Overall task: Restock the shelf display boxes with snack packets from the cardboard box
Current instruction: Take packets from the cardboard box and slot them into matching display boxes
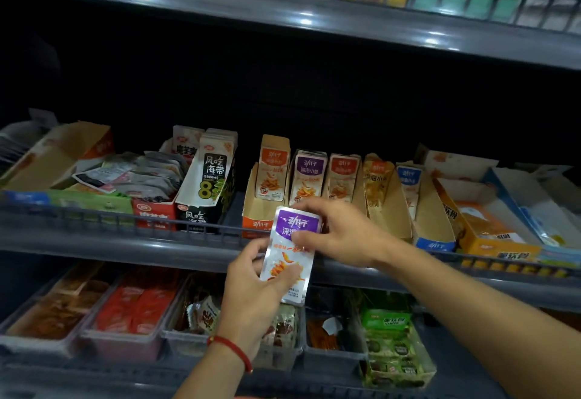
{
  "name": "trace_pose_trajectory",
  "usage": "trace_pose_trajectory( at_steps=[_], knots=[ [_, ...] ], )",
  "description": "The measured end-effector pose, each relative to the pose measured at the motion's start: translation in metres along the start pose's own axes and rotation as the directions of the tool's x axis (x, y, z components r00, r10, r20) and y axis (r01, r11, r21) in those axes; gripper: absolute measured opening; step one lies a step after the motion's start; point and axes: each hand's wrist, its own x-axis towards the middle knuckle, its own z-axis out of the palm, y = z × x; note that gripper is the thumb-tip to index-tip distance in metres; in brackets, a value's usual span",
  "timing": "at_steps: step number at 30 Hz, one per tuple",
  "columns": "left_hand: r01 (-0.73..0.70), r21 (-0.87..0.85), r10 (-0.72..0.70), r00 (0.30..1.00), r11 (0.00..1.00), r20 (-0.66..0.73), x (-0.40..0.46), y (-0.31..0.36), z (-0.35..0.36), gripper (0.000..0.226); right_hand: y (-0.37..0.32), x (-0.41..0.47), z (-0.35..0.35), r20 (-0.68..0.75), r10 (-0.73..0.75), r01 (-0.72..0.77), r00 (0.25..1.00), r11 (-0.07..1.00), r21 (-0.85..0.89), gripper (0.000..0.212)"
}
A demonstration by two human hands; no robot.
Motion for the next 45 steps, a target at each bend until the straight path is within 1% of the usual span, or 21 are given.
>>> trace_pose_trajectory(
  at_steps=[3, 6, 8, 11, 13, 15, 16, 18, 20, 21, 22, 24, 25, 26, 27, 29, 32, 35, 37, 41, 45],
  knots=[
    [-0.012, 0.016, 0.011, 0.999, 1.0, 0.034, -0.007, 0.003, -0.001, 0.036, -0.002, -0.013, 0.003, 0.004, 0.088, -0.086, 0.996, 0.969, 0.23, 0.03],
    [-0.031, 0.034, 0.028, 0.997, 0.999, 0.078, -0.01, 0.002, 0.0, 0.029, 0.003, -0.024, -0.012, -0.029, 0.177, -0.159, 0.984, 0.937, 0.31, 0.02],
    [-0.064, 0.093, 0.058, 0.996, 0.994, 0.063, -0.007, -0.001, -0.001, 0.027, 0.011, -0.028, -0.029, -0.118, 0.214, -0.172, 0.97, 0.941, 0.29, 0.017],
    [-0.162, 0.246, 0.173, 0.985, 0.956, -0.025, -0.001, -0.003, -0.002, 0.025, 0.022, -0.015, -0.056, -0.326, 0.24, -0.162, 0.914, 0.955, 0.249, 0.01],
    [-0.229, 0.389, 0.269, 0.962, 0.892, -0.05, 0.002, -0.003, -0.002, 0.028, 0.025, 0.004, -0.069, -0.443, 0.227, -0.131, 0.867, 0.963, 0.237, 0.009],
    [-0.297, 0.532, 0.367, 0.93, 0.793, -0.027, 0.005, -0.001, 0.0, 0.034, 0.026, 0.028, -0.075, -0.531, 0.18, -0.117, 0.828, 0.982, 0.152, 0.018],
    [-0.325, 0.569, 0.404, 0.915, 0.755, -0.014, 0.006, 0.0, 0.001, 0.036, 0.025, 0.04, -0.076, -0.552, 0.161, -0.124, 0.818, 0.987, 0.104, 0.024],
    [-0.344, 0.621, 0.444, 0.896, 0.704, -0.007, 0.009, -0.002, 0.002, 0.038, 0.024, 0.064, -0.072, -0.55, 0.15, -0.17, 0.822, 0.985, 0.015, 0.032],
    [-0.345, 0.661, 0.467, 0.884, 0.667, -0.01, 0.014, -0.006, 0.0, 0.041, 0.026, 0.085, -0.064, -0.518, 0.128, -0.204, 0.846, 0.975, -0.092, 0.024],
    [-0.347, 0.682, 0.478, 0.878, 0.644, -0.004, 0.016, -0.009, -0.003, 0.043, 0.027, 0.093, -0.06, -0.506, 0.107, -0.227, 0.856, 0.957, -0.181, 0.02],
    [-0.348, 0.722, 0.493, 0.87, 0.598, 0.011, 0.019, -0.011, -0.005, 0.046, 0.028, 0.098, -0.055, -0.491, 0.088, -0.253, 0.867, 0.926, -0.28, 0.017],
    [-0.34, 0.831, 0.517, 0.853, 0.441, 0.074, 0.025, -0.016, -0.012, 0.058, 0.033, 0.107, -0.045, -0.459, 0.062, -0.279, 0.886, 0.862, -0.424, 0.015],
    [-0.33, 0.87, 0.515, 0.851, 0.366, 0.107, 0.028, -0.017, -0.015, 0.064, 0.035, 0.11, -0.04, -0.441, 0.053, -0.274, 0.896, 0.848, -0.454, 0.015],
    [-0.319, 0.893, 0.505, 0.854, 0.317, 0.126, 0.029, -0.017, -0.018, 0.069, 0.038, 0.113, -0.035, -0.422, 0.051, -0.265, 0.905, 0.843, -0.468, 0.016],
    [-0.311, 0.905, 0.497, 0.857, 0.292, 0.135, 0.03, -0.018, -0.02, 0.073, 0.042, 0.116, -0.03, -0.404, 0.053, -0.259, 0.913, 0.841, -0.474, 0.016],
    [-0.3, 0.911, 0.483, 0.865, 0.284, 0.135, 0.031, -0.019, -0.024, 0.077, 0.05, 0.121, -0.024, -0.373, 0.087, -0.27, 0.924, 0.84, -0.471, 0.018],
    [-0.293, 0.908, 0.462, 0.877, 0.301, 0.13, 0.031, -0.022, -0.027, 0.077, 0.059, 0.127, -0.02, -0.359, 0.136, -0.294, 0.923, 0.851, -0.434, 0.02],
    [-0.302, 0.903, 0.459, 0.878, 0.305, 0.138, 0.029, -0.025, -0.029, 0.078, 0.062, 0.128, -0.022, -0.364, 0.146, -0.302, 0.92, 0.856, -0.42, 0.022],
    [-0.304, 0.903, 0.454, 0.879, 0.304, 0.143, 0.029, -0.026, -0.029, 0.081, 0.061, 0.129, -0.025, -0.347, 0.145, -0.302, 0.927, 0.838, -0.455, 0.025],
    [-0.307, 0.91, 0.445, 0.881, 0.28, 0.16, 0.029, -0.024, -0.031, 0.092, 0.061, 0.128, -0.028, -0.339, 0.082, -0.273, 0.937, 0.779, -0.565, 0.035],
    [-0.293, 0.92, 0.44, 0.884, 0.26, 0.158, 0.03, -0.025, -0.032, 0.101, 0.061, 0.127, -0.027, -0.351, -0.024, -0.236, 0.936, 0.697, -0.677, 0.033]
  ],
)
